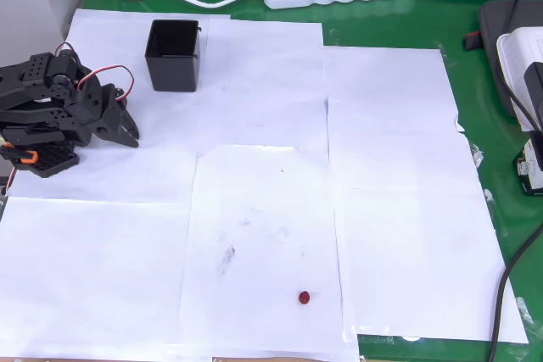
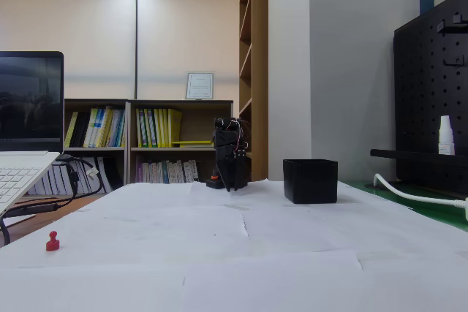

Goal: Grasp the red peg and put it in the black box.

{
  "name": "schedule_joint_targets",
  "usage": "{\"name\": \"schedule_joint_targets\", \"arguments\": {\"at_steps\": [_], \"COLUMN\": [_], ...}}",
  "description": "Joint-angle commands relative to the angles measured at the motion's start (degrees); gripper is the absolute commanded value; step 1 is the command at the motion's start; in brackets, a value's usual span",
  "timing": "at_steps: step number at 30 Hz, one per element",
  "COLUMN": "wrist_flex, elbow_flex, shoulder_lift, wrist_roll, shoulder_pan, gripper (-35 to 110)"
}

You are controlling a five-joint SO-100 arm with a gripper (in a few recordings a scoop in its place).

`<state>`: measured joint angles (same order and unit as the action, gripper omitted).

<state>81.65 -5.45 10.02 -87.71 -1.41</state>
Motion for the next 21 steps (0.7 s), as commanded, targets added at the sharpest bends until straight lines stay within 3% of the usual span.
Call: {"name": "schedule_joint_targets", "arguments": {"at_steps": [1, 21], "wrist_flex": [4.0, 4.1], "elbow_flex": [-0.5, -0.5], "shoulder_lift": [1.1, 1.1], "wrist_roll": [1.8, 1.1], "shoulder_pan": [0.4, -0.7], "gripper": [4, 4]}}
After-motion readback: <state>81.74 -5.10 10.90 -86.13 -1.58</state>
